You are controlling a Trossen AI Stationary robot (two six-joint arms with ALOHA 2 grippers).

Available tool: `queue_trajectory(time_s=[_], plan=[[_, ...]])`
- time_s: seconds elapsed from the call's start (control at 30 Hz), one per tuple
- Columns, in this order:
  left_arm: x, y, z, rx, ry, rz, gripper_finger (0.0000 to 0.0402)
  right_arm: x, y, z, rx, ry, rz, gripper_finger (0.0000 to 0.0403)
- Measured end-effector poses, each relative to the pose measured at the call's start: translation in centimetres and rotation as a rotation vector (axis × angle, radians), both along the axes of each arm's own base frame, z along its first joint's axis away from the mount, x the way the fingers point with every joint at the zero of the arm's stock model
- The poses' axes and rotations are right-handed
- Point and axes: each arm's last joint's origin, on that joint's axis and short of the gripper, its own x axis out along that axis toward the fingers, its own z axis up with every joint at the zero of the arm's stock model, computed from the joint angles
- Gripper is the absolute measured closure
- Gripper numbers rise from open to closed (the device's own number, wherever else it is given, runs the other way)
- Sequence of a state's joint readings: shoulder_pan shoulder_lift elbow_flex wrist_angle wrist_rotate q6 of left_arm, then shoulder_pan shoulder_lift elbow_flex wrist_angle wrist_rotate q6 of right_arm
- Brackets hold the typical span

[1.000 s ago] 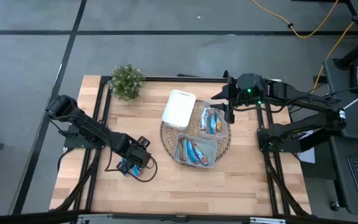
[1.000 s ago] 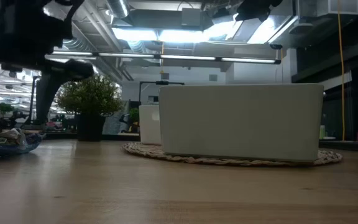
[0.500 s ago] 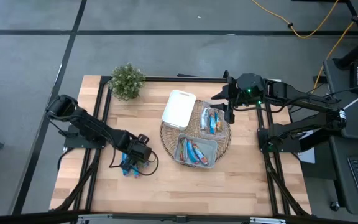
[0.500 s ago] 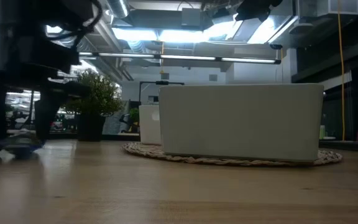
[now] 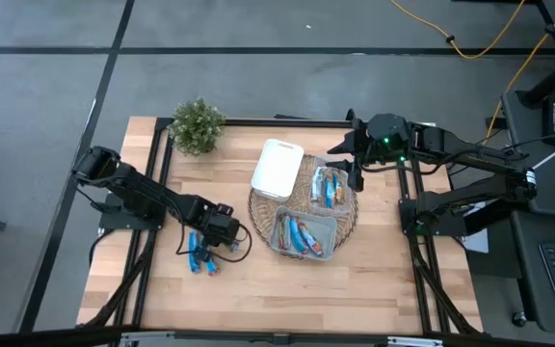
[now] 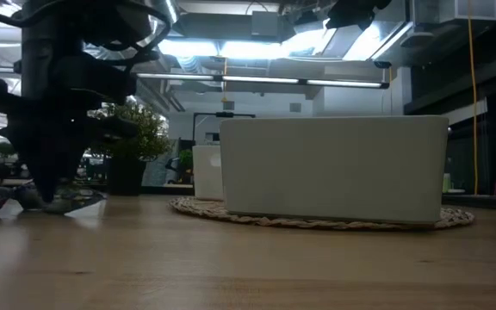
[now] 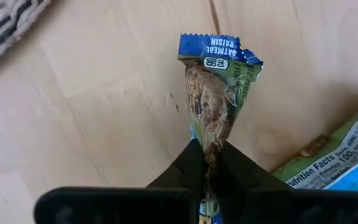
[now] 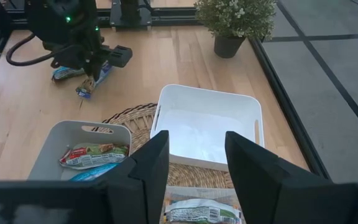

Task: Pick and place Granola Bars by type
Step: Put the right blue granola bar into the white bin

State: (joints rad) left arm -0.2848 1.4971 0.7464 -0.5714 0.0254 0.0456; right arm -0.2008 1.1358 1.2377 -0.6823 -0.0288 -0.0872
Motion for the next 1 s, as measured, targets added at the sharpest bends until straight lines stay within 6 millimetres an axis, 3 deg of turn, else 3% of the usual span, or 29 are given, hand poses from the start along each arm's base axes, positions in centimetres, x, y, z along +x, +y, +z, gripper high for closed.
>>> queue_trajectory(time_s=[0.2,0.4,0.6,0.83,1.0], plan=[[1.3,-0.3,1.8,0.01,-0.054,0.005,0.039,0.0,0.0,0.0,-0.003,0.0,0.002,0.0243],[2.8,-0.3,6.3,0.145,-0.145,0.012,0.0391,0.0,0.0,0.0,-0.003,0.0,0.002,0.0243],[2.9,0.6,13.5,0.304,-0.297,0.089,0.0394,0.0,0.0,0.0,-0.003,0.0,0.002,0.0243],[0.4,2.1,24.4,0.246,-0.716,0.445,0.0393,0.0,0.0,0.0,0.004,0.002,-0.003,0.0243],[-0.7,3.2,28.5,0.241,-0.895,0.536,0.0393,0.0,0.0,0.0,0.001,0.002,-0.001,0.0243]])
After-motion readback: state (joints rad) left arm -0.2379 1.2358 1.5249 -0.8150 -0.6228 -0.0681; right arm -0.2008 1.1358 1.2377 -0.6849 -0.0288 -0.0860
